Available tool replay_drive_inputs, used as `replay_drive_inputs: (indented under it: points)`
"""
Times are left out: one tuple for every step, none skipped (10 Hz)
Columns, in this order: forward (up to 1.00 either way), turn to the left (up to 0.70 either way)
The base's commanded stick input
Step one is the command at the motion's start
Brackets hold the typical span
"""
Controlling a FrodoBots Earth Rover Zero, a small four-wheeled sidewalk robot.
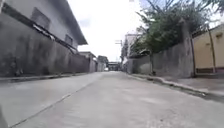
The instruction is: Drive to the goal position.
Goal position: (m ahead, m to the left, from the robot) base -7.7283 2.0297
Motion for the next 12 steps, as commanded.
replay_drive_inputs:
  points:
    - [0.7, 0.0]
    - [0.7, 0.0]
    - [0.7, 0.0]
    - [0.7, 0.0]
    - [0.7, 0.0]
    - [0.7, 0.0]
    - [0.7, 0.0]
    - [0.7, 0.0]
    - [0.7, 0.0]
    - [0.7, 0.0]
    - [0.7, 0.0]
    - [0.7, 0.0]
